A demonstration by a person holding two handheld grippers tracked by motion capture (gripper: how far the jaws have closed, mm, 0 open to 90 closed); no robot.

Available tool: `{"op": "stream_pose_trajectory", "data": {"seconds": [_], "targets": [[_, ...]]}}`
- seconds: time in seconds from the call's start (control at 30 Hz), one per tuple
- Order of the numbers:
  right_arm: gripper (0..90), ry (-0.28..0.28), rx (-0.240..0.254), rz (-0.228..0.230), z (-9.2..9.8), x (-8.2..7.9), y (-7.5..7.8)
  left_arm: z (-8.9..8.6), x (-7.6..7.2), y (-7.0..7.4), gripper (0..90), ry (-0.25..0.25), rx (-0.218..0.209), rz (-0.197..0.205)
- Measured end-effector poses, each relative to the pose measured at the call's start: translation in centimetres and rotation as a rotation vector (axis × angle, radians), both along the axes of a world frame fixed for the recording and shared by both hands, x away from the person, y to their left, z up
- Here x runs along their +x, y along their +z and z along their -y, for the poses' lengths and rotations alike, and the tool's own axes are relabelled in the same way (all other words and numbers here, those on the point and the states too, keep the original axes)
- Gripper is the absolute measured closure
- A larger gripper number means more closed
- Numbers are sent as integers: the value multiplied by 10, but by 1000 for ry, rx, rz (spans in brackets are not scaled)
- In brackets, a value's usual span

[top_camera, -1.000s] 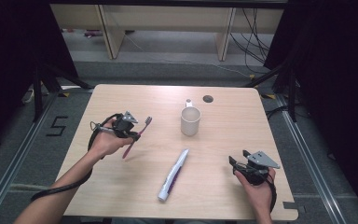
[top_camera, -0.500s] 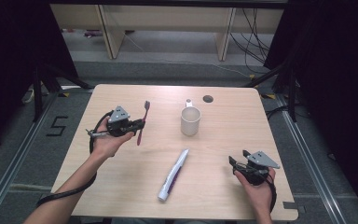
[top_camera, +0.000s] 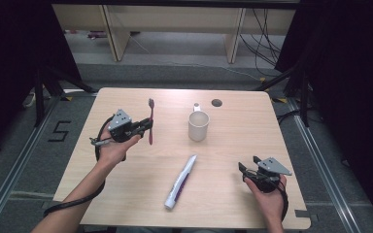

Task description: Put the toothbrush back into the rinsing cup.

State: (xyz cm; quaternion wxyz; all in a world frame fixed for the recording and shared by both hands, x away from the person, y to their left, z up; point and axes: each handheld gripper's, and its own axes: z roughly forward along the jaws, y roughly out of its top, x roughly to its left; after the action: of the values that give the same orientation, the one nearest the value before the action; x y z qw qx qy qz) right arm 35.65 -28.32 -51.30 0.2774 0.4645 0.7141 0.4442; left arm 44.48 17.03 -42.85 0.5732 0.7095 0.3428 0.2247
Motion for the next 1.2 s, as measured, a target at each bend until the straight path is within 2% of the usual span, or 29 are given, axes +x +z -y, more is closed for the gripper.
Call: {"op": "stream_pose_trajectory", "data": {"seconds": [0.03, 0.1, 0.17, 0.2, 0.23, 0.27, 0.3, 0.33, 0.37, 0.4, 0.43, 0.47, 0.5, 0.53, 0.63, 0.67, 0.7, 0.77, 0.8, 0.87, 0.9, 0.93, 0.97, 1.07, 1.2], "targets": [[345, -42, 13, -5, -2, -3, 1, 1, -1, 0, 816, -5, -9, 8], [346, -19, 17, 38, -2, -1, 4, 2, -2, 0, 816, -11, -26, 16], [367, -9, 40, 32, -9, -4, 11, 5, -3, 0, 816, -22, -37, 30], [387, 39, 27, 89, -12, -1, 16, 6, -4, 0, 816, -25, -39, 31], [401, 35, 52, 83, -17, -3, 20, 9, -5, 0, 816, -32, -47, 31], [428, 74, 89, 107, -23, -2, 26, 11, -7, -1, 816, -40, -47, 36], [457, 107, 89, 137, -27, -1, 33, 13, -8, -2, 816, -48, -48, 41], [491, 136, 111, 147, -38, -2, 44, 19, -11, -3, 816, -63, -40, 46], [491, 136, 111, 147, -38, -2, 44, 19, -11, -3, 815, -63, -40, 46], [512, 170, 128, 182, -50, -1, 56, 24, -14, -3, 815, -74, -42, 53], [512, 170, 128, 182, -50, -1, 56, 24, -14, -3, 816, -74, -42, 53], [517, 198, 155, 188, -57, 0, 61, 27, -15, -3, 816, -76, -47, 53], [519, 220, 140, 225, -64, 2, 69, 29, -16, -3, 816, -80, -48, 54], [522, 237, 162, 238, -70, 3, 72, 32, -18, -3, 816, -85, -52, 54], [552, 296, 184, 242, -94, 7, 89, 39, -21, -4, 816, -98, -54, 56], [559, 312, 167, 253, -99, 9, 93, 41, -22, -4, 815, -105, -51, 57], [567, 339, 192, 248, -107, 11, 96, 45, -23, -4, 816, -112, -55, 55], [584, 350, 187, 225, -120, 14, 102, 50, -25, -4, 815, -122, -55, 57], [617, 374, 180, 228, -131, 20, 103, 51, -26, -4, 815, -125, -56, 57], [636, 381, 174, 243, -136, 23, 103, 55, -27, -4, 815, -131, -48, 64], [655, 386, 193, 214, -141, 22, 103, 57, -28, -4, 815, -134, -41, 67], [669, 385, 184, 207, -144, 24, 104, 59, -29, -4, 815, -136, -39, 69], [682, 379, 179, 221, -146, 26, 104, 60, -29, -5, 815, -137, -39, 71], [678, 381, 208, 202, -151, 28, 105, 62, -30, -5, 815, -134, -40, 73], [663, 380, 204, 200, -155, 33, 106, 65, -33, -5, 815, -132, -41, 81]]}}
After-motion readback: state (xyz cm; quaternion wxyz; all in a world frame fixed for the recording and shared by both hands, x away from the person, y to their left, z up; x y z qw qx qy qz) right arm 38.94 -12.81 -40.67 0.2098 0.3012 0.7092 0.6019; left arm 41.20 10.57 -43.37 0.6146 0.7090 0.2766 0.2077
